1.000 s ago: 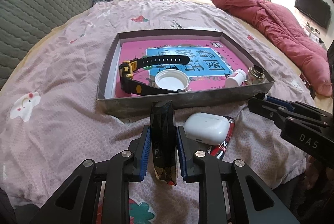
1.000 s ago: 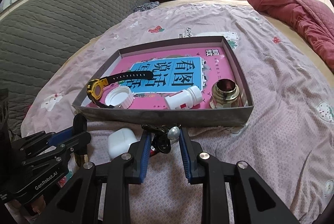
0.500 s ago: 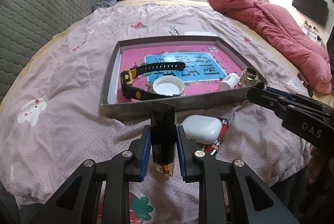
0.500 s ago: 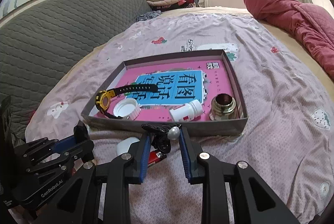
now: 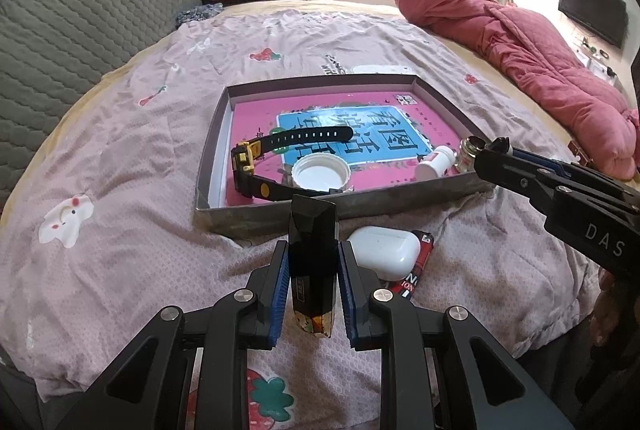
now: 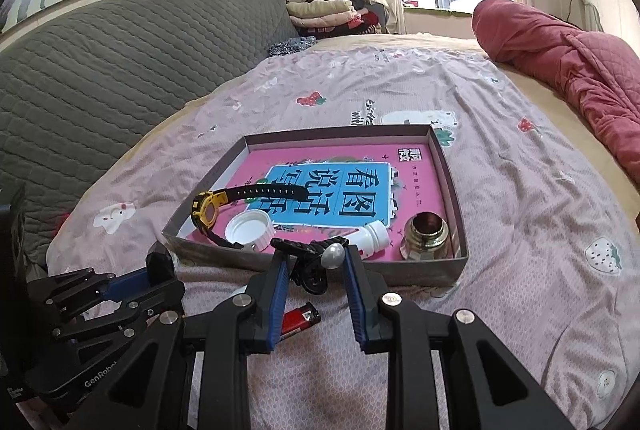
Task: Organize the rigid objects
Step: 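Lift the black-gold box with the left gripper while the right lifts the keychain, then carry the black-gold box over the tray with the left gripper while the right carries the keychain there, then lower and release the black-gold box into the tray with the left gripper while the right releases the keychain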
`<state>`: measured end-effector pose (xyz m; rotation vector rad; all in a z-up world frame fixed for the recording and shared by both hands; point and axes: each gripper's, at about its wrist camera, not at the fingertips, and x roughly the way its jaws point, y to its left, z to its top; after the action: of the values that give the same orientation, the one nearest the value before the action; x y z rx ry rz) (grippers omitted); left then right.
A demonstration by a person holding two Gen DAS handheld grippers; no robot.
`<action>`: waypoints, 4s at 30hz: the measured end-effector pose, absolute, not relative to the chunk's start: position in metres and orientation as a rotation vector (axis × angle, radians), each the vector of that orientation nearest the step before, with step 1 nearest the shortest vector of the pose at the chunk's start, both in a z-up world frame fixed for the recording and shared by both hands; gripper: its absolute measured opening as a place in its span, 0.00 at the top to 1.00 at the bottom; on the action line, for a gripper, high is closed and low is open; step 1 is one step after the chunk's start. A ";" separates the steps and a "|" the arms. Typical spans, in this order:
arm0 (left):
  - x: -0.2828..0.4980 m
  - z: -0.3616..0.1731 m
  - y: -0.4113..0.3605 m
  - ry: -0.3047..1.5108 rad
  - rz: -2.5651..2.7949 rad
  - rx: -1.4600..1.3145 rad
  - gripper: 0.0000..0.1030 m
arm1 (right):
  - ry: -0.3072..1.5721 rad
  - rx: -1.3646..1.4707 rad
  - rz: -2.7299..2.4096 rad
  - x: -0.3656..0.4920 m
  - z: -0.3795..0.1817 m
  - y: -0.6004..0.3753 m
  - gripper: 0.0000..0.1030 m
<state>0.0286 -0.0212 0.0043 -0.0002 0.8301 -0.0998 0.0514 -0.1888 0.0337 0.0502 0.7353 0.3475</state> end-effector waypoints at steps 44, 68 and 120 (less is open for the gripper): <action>0.126 0.014 -0.012 0.787 -0.076 -0.163 0.77 | 0.701 -0.008 0.386 0.092 0.015 -0.157 0.73; 0.134 -0.017 -0.018 0.842 -0.103 -0.124 0.77 | 0.751 -0.025 0.415 0.110 -0.009 -0.149 0.73; 0.130 -0.022 -0.011 0.839 -0.089 -0.134 0.78 | 0.875 -0.036 0.453 0.125 -0.016 -0.139 0.73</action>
<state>0.1303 -0.0114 -0.0220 -0.1341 0.8388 -0.0887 0.1250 -0.1391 -0.0163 -0.0359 0.8754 0.4532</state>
